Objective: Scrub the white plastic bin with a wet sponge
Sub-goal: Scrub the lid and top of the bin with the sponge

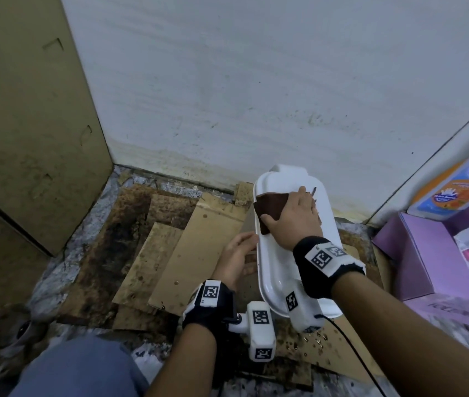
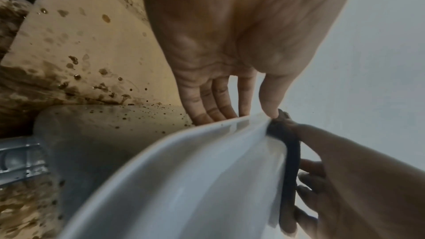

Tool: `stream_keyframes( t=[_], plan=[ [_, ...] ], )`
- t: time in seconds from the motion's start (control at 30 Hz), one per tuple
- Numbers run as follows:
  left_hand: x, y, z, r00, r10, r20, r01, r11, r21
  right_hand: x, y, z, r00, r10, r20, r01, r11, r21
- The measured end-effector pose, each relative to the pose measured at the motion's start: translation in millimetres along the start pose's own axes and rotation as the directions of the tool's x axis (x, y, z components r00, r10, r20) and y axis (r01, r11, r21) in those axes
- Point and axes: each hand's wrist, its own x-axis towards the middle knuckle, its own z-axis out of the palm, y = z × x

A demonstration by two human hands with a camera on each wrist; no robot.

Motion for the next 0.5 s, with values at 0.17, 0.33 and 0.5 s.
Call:
stream_keyframes(
  t=[0.17,0.33,0.5],
  plan=[
    [2.8,2.6,-0.3,0.998,-0.022,0.055,0.024,0.999,-0.029,9.8,-6.8,5.9,1.0,-0.008,-0.024,0.005,0.993,-0.122],
    [7.1,-2.9,-3.1,0.993,-0.054,0.106,0.058,0.998,-0.035,40.6,-21.8,-0.9,0.999,0.034,0.009,-0.032,0.99,-0.141],
    [11.0,-2.1,-2.6,0.992,-0.04,0.119,0.046,0.998,-0.044,57.5,-28.7,-6.4,0.999,0.032,0.02,-0.029,0.99,-0.136]
  ],
)
